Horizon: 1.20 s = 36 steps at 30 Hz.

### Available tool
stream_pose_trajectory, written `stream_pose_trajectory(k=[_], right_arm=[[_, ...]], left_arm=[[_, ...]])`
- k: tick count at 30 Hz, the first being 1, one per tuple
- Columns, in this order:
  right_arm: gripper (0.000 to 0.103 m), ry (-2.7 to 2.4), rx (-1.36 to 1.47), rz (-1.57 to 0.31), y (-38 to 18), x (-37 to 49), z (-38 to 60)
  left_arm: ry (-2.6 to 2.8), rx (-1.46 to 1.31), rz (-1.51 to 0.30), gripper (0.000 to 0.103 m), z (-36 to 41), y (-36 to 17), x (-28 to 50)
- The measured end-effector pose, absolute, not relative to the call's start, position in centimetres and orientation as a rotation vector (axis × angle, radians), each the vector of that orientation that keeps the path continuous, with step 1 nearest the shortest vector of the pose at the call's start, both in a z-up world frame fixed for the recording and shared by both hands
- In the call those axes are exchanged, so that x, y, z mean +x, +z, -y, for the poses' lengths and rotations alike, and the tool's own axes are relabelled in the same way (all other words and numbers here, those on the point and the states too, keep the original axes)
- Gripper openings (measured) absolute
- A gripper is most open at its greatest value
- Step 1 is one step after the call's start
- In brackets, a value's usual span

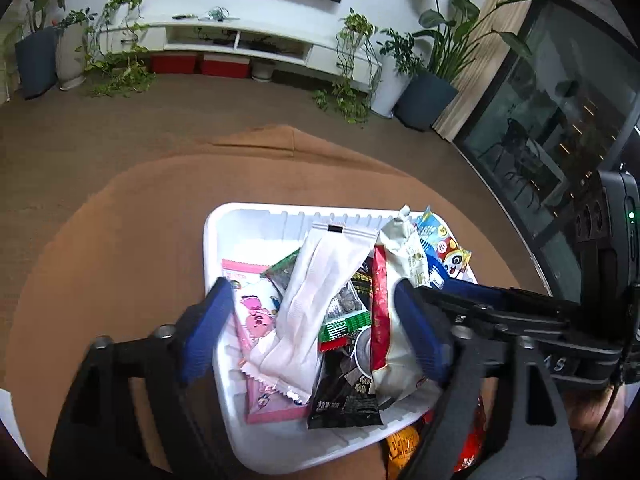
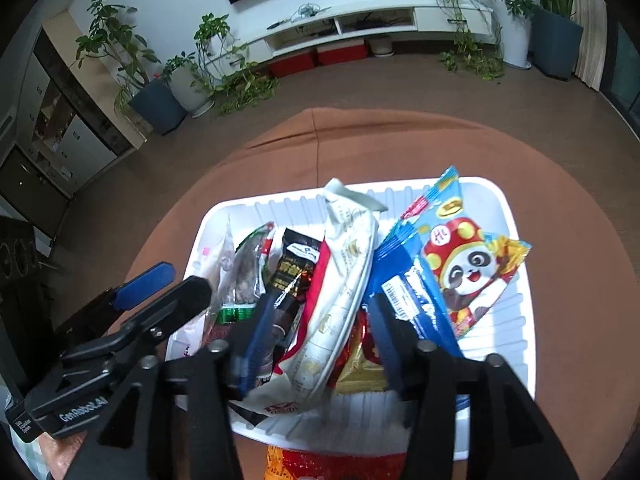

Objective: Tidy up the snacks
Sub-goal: 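Lower both packets into the tray and open both tools, then move both open tools back toward the remaining snacks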

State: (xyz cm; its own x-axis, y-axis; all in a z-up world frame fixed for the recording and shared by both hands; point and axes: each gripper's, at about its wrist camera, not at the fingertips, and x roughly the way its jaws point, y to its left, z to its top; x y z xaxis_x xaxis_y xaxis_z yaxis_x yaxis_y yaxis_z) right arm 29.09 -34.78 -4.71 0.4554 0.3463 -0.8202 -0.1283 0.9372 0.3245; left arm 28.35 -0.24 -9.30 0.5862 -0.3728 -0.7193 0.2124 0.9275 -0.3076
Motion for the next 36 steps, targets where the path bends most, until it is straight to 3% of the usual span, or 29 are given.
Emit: stream_pose_trajectory(k=[2,4,15,21,30,36], right_arm=[[0.088,0.3,0.268,-1.01,-3.8,28.6,35.8],[0.097,0.296,0.303,-0.964,-2.9,28.1,36.9],[0.102,0.449,0.456,-0.872,-0.1,22.1,42.0],[0.102,0.412,0.349,-0.907,-1.6,18.0,42.0],[0.092,0.411,0.225,-1.001,-5.0,14.8,39.5],[0.092,0.381,0.143,-1.025,-5.9,14.8,38.0]], left_arm=[[-0.326,-0.181,-0.856,0.103,-0.1,-8.4,27.5],[-0.298,-0.169,-0.837,0.103,-0.5,-7.6,26.7],[-0.303,-0.03,-0.81,0.103,1.8,-7.1,19.3],[-0.279,0.002,-0.833,0.103,3.0,-9.3,14.8],[-0.274,0.014,-0.879,0.103,3.0,-11.6,11.1],[-0.27,0.013,-0.889,0.103,2.8,-11.5,10.5]])
